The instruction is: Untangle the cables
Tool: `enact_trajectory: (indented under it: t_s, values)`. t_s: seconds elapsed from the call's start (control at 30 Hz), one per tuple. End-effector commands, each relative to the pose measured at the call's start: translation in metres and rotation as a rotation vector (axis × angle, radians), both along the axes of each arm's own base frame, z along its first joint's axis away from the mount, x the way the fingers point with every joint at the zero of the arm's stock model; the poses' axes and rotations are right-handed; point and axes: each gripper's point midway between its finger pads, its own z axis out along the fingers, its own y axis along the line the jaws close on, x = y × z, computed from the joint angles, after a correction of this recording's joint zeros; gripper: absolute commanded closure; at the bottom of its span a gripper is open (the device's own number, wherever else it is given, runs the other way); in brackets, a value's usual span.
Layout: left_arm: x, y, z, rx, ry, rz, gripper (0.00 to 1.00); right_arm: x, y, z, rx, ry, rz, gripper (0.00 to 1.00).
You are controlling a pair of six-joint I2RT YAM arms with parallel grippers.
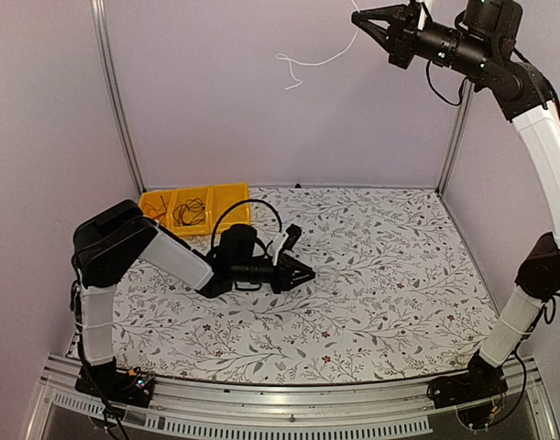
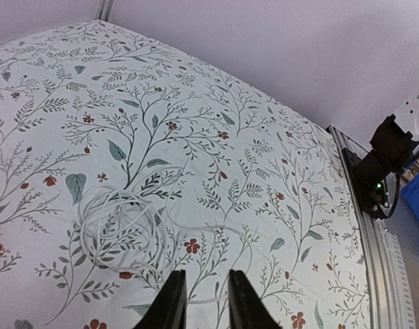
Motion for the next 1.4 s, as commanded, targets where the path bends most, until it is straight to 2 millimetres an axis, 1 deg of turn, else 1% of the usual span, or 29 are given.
enact_trajectory:
  t_s: [0.0,0.07,0.13,0.23,0.27,0.4,0.43,0.53,0.57,0.63,0.67,0.77,0.8,0.83,0.87,0.9,1.0,1.07,1.1,1.13,1.23,1.27,1.3,1.33,1.37]
  values:
    - [0.004,0.008,0.053,-0.071,-0.050,0.059,0.67,0.030,0.008,-0.044,-0.056,0.086,-0.040,1.00]
    - [0.001,0.015,0.071,-0.091,-0.065,0.082,0.60,0.034,0.011,-0.055,-0.070,0.108,-0.044,1.00]
    - [-0.001,0.026,0.088,-0.108,-0.088,0.116,0.55,0.041,0.016,-0.072,-0.093,0.137,-0.037,1.00]
    - [-0.004,0.045,0.107,-0.114,-0.100,0.183,0.51,0.049,0.023,-0.092,-0.113,0.171,-0.029,1.00]
    - [-0.004,0.051,0.110,-0.107,-0.096,0.210,0.51,0.052,0.026,-0.100,-0.123,0.187,-0.023,1.00]
    - [-0.004,0.078,0.116,-0.062,-0.059,0.322,0.51,0.065,0.037,-0.127,-0.144,0.245,-0.013,1.00]
    - [-0.004,0.084,0.116,-0.049,-0.043,0.349,0.51,0.070,0.042,-0.136,-0.152,0.265,-0.005,1.00]
    - [-0.008,0.099,0.112,0.006,-0.003,0.395,0.52,0.080,0.053,-0.151,-0.163,0.289,0.008,1.00]
    - [-0.010,0.104,0.112,0.025,0.012,0.412,0.52,0.086,0.059,-0.159,-0.169,0.301,0.012,1.00]
    - [-0.011,0.116,0.113,0.045,0.031,0.459,0.53,0.092,0.069,-0.168,-0.174,0.305,0.022,1.00]
    - [-0.012,0.122,0.114,0.052,0.039,0.481,0.53,0.098,0.075,-0.176,-0.180,0.313,0.028,1.00]
    - [-0.014,0.140,0.124,0.051,0.056,0.549,0.53,0.105,0.091,-0.188,-0.186,0.310,0.046,1.00]
    - [-0.015,0.146,0.128,0.048,0.062,0.572,0.53,0.110,0.098,-0.196,-0.191,0.314,0.052,1.00]
    - [-0.019,0.152,0.136,0.030,0.063,0.580,0.53,0.113,0.105,-0.202,-0.194,0.316,0.057,1.00]
    - [-0.019,0.160,0.141,0.023,0.062,0.616,0.53,0.115,0.110,-0.206,-0.192,0.316,0.063,1.00]
    - [-0.020,0.168,0.142,0.023,0.068,0.645,0.53,0.120,0.116,-0.214,-0.193,0.323,0.068,1.00]
    - [-0.028,0.187,0.153,0.000,0.075,0.699,0.53,0.128,0.131,-0.225,-0.184,0.311,0.073,1.00]
    - [-0.032,0.199,0.160,-0.012,0.071,0.728,0.53,0.139,0.141,-0.240,-0.182,0.300,0.070,1.00]
    - [-0.036,0.208,0.157,0.005,0.081,0.749,0.53,0.142,0.146,-0.242,-0.177,0.287,0.067,1.00]
    - [-0.038,0.214,0.158,0.008,0.088,0.768,0.53,0.148,0.151,-0.253,-0.183,0.280,0.062,1.00]
    - [-0.047,0.233,0.163,0.004,0.096,0.811,0.54,0.158,0.163,-0.262,-0.177,0.246,0.056,1.00]
    - [-0.050,0.240,0.163,0.013,0.101,0.824,0.54,0.164,0.169,-0.274,-0.180,0.250,0.057,1.00]
    - [-0.052,0.245,0.165,0.006,0.101,0.835,0.54,0.167,0.173,-0.281,-0.176,0.248,0.061,1.00]
    - [-0.055,0.250,0.168,0.004,0.104,0.847,0.54,0.170,0.178,-0.283,-0.166,0.239,0.064,1.00]
    - [-0.058,0.255,0.169,0.002,0.107,0.857,0.54,0.175,0.183,-0.294,-0.165,0.240,0.063,1.00]
